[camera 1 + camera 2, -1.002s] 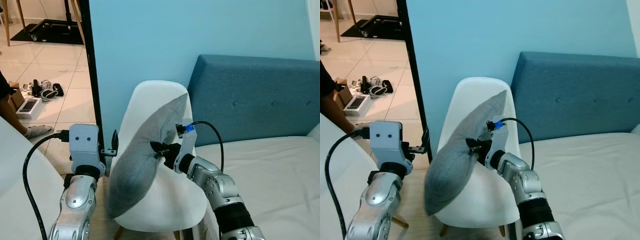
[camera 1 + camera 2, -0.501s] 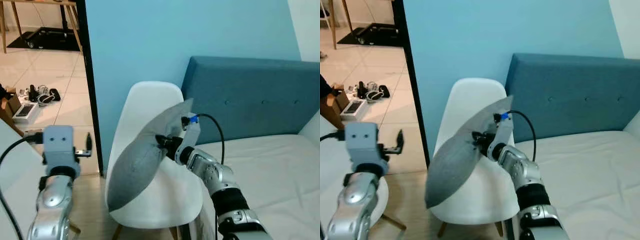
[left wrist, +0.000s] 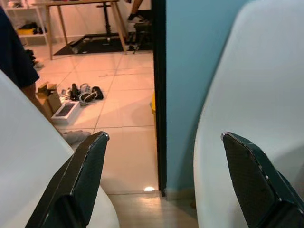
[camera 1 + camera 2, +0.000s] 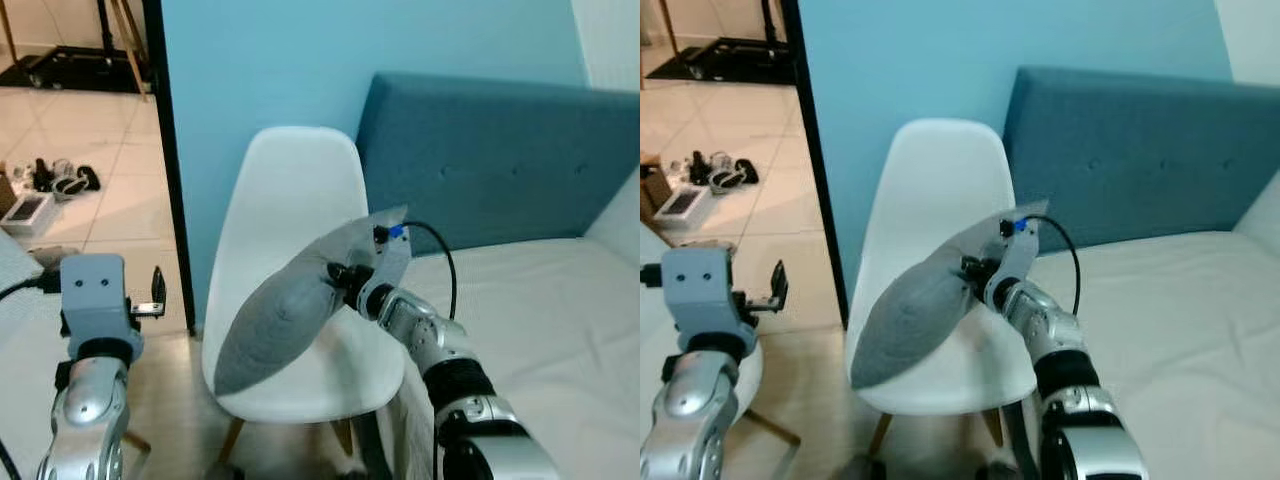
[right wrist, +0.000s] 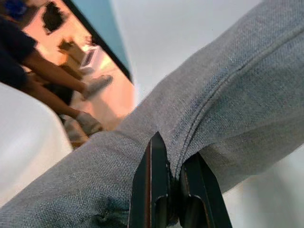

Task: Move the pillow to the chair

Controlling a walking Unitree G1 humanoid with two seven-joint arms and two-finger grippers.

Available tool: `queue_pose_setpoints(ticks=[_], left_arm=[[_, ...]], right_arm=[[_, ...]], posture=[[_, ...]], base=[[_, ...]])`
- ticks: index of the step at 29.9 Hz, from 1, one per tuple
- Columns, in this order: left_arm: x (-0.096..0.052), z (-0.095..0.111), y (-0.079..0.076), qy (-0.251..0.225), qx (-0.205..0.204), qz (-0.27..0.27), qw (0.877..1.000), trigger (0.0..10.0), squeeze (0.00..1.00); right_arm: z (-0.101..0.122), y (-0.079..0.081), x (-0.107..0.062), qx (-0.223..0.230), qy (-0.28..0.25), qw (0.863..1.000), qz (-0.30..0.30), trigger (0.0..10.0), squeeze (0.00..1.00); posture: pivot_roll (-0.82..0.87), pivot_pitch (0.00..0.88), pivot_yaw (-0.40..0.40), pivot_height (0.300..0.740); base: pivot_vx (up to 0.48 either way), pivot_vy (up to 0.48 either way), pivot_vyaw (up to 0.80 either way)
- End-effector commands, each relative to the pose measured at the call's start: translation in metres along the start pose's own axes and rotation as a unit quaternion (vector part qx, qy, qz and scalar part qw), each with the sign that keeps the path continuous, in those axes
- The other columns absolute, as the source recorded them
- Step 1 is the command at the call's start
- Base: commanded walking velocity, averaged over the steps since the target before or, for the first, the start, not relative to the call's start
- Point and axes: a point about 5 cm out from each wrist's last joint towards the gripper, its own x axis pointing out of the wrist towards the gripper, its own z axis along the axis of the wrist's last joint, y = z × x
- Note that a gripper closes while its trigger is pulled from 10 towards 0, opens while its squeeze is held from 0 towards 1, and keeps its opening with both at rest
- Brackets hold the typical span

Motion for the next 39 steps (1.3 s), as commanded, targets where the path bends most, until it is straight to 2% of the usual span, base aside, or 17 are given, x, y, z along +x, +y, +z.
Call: queue_pose_setpoints(ticks=[1, 4, 6, 7, 9, 11, 12, 15, 18, 22, 26, 28, 32, 36, 37, 38, 39], left_arm=[[-0.001, 0.002, 0.001, 0.001, 0.002, -0.004, 1.0, 10.0, 0.0], [-0.001, 0.007, 0.005, -0.005, 0.008, -0.003, 1.0, 10.0, 0.0], [-0.003, 0.011, 0.006, -0.007, 0.013, -0.002, 1.0, 10.0, 0.0], [-0.003, 0.011, 0.006, -0.007, 0.013, -0.002, 1.0, 10.0, 0.0], [-0.005, 0.013, 0.008, -0.007, 0.014, -0.002, 1.0, 10.0, 0.0], [-0.005, 0.013, 0.008, -0.007, 0.014, -0.002, 1.0, 10.0, 0.0], [-0.006, 0.013, 0.008, -0.007, 0.014, -0.001, 1.0, 10.0, 0.0], [-0.007, 0.014, 0.008, -0.006, 0.015, -0.002, 1.0, 10.0, 0.0], [-0.008, 0.016, 0.008, -0.007, 0.017, -0.003, 1.0, 10.0, 0.0], [-0.007, 0.018, 0.009, -0.008, 0.019, -0.003, 1.0, 10.0, 0.0], [-0.006, 0.02, 0.01, -0.008, 0.022, -0.003, 1.0, 10.0, 0.0], [-0.006, 0.023, 0.011, -0.01, 0.024, -0.003, 1.0, 10.0, 0.0], [-0.006, 0.025, 0.011, -0.012, 0.025, -0.002, 1.0, 10.0, 0.0], [-0.006, 0.026, 0.011, -0.011, 0.025, -0.002, 1.0, 10.0, 0.0], [-0.006, 0.027, 0.011, -0.012, 0.025, -0.002, 1.0, 10.0, 0.0], [-0.007, 0.028, 0.011, -0.013, 0.025, -0.001, 1.0, 10.0, 0.0], [-0.007, 0.029, 0.01, -0.013, 0.024, -0.001, 1.0, 10.0, 0.0]], right_arm=[[0.024, 0.002, 0.0, -0.013, -0.052, 0.999, 0.0, 10.0, 0.0], [0.024, 0.003, 0.007, -0.032, -0.029, 0.998, -0.041, 10.0, 0.0], [0.019, -0.007, 0.007, -0.049, 0.001, 0.994, -0.098, 10.0, 0.0], [0.019, -0.007, 0.007, -0.049, 0.001, 0.994, -0.098, 10.0, 0.0], [0.006, -0.018, 0.005, -0.048, 0.059, 0.987, -0.142, 10.0, 0.0], [0.006, -0.018, 0.005, -0.048, 0.059, 0.987, -0.142, 10.0, 0.0], [-0.005, -0.021, 0.003, -0.053, 0.1, 0.983, -0.143, 10.0, 0.0], [-0.024, -0.026, 0.0, -0.061, 0.164, 0.974, -0.144, 10.0, 0.0], [-0.038, -0.033, -0.005, -0.08, 0.204, 0.964, -0.149, 10.0, 0.0], [-0.045, -0.038, -0.008, -0.093, 0.217, 0.959, -0.154, 10.0, 0.0], [-0.048, -0.035, -0.006, -0.093, 0.212, 0.963, -0.136, 10.0, 0.0], [-0.05, -0.019, 0.002, -0.084, 0.199, 0.972, -0.091, 10.0, 0.0], [-0.05, -0.003, 0.008, -0.082, 0.19, 0.977, -0.058, 10.0, 0.0], [-0.05, 0.0, 0.01, -0.083, 0.19, 0.977, -0.05, 10.0, 0.0], [-0.049, 0.008, 0.013, -0.072, 0.184, 0.98, -0.024, 10.0, 0.63], [-0.049, 0.015, 0.015, -0.065, 0.179, 0.982, -0.005, 10.0, 0.63], [-0.049, 0.018, 0.016, -0.067, 0.177, 0.982, 0.008, 10.0, 1.0]], posture=[[0.12, 0.0, -0.15, 0.595], [0.14, 0.025, -0.166, 0.58], [0.15, 0.033, -0.172, 0.571], [0.15, 0.033, -0.172, 0.571], [0.15, 0.039, -0.172, 0.571], [0.15, 0.039, -0.172, 0.571], [0.15, 0.042, -0.173, 0.571], [0.16, 0.044, -0.176, 0.571], [0.16, 0.044, -0.173, 0.571], [0.17, 0.045, -0.171, 0.571], [0.17, 0.053, -0.168, 0.571], [0.18, 0.06, -0.166, 0.571], [0.19, 0.067, -0.168, 0.571], [0.19, 0.067, -0.168, 0.571], [0.19, 0.069, -0.166, 0.571], [0.19, 0.069, -0.166, 0.571], [0.19, 0.066, -0.165, 0.571]], base=[[0.0, 0.0, 0.0], [0.0, 0.0, 0.0], [0.0, 0.0, 0.0], [0.0, 0.0, 0.0], [0.0, 0.0, 0.0], [0.0, 0.0, 0.0], [0.0, 0.0, 0.0], [0.0, 0.0, 0.0], [0.0, 0.0, 0.0], [0.0, 0.0, 0.0], [0.0, 0.0, 0.0], [0.0, 0.0, 0.0], [0.0, 0.0, 0.0], [0.0, 0.0, 0.0], [0.0, 0.0, 0.0], [0.0, 0.0, 0.0], [0.0, 0.0, 0.0]])
